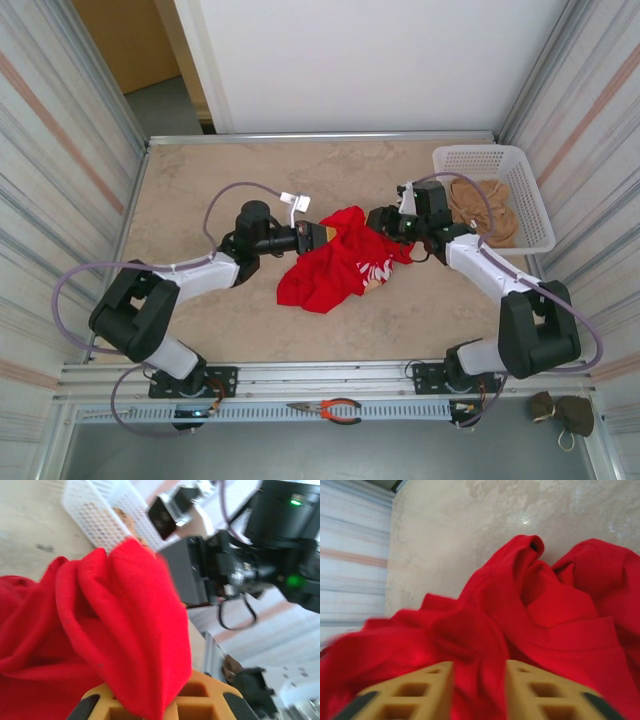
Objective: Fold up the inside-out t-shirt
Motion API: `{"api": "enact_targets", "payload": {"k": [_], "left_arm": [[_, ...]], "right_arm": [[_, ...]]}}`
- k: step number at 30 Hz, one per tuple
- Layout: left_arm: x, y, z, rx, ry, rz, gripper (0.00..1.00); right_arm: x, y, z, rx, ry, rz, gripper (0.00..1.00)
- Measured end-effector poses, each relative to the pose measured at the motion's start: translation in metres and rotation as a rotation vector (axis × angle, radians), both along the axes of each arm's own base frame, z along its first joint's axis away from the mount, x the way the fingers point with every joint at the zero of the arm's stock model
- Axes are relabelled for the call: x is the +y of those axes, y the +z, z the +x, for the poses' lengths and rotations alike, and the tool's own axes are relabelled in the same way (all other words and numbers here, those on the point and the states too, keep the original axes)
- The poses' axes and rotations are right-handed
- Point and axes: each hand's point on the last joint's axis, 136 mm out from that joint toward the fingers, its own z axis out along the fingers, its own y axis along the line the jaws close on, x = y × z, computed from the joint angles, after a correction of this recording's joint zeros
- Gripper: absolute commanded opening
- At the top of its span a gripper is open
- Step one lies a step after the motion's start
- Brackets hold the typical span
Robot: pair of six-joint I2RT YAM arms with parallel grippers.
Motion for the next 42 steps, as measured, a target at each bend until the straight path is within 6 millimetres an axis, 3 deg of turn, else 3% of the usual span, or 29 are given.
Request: {"api": "enact_targets", "payload": {"k": [3, 10, 13, 24, 28, 31, 36, 39, 40, 42], "left_arm": [[-0.003, 0.006, -0.011, 0.002, -0.068, -0.027, 0.0], [-0.007, 0.017, -0.021, -0.001, -0.14, -0.052, 0.0], [-0.008, 0.022, -0.021, -0.011, -0.153, -0.06, 0.0], [-0.009, 0.023, -0.021, -0.001, -0.159, -0.055, 0.0], [-0.009, 0.022, -0.021, 0.001, -0.159, -0.054, 0.0], [-0.009, 0.022, -0.021, 0.002, -0.159, -0.053, 0.0], [-0.008, 0.022, -0.021, 0.003, -0.159, -0.053, 0.0], [-0.008, 0.021, -0.021, 0.006, -0.157, -0.051, 0.0], [-0.007, 0.02, -0.02, 0.01, -0.154, -0.049, 0.04], [-0.005, 0.017, -0.016, 0.021, -0.138, -0.038, 0.26]], "right_arm": [[0.0, 0.016, -0.008, -0.04, 0.023, 0.004, 0.47], [0.008, 0.102, -0.055, -0.275, 0.093, 0.065, 0.55], [0.018, 0.117, -0.07, -0.325, 0.14, 0.085, 0.57], [0.044, 0.075, -0.079, -0.22, 0.232, 0.066, 0.53], [0.049, 0.07, -0.077, -0.212, 0.248, 0.073, 0.49], [0.052, 0.068, -0.074, -0.212, 0.253, 0.079, 0.37], [0.056, 0.064, -0.071, -0.2, 0.261, 0.085, 0.04], [0.057, 0.064, -0.071, -0.2, 0.274, 0.086, 0.0], [0.057, 0.065, -0.072, -0.199, 0.275, 0.089, 0.0], [0.057, 0.07, -0.072, -0.203, 0.276, 0.091, 0.0]]}}
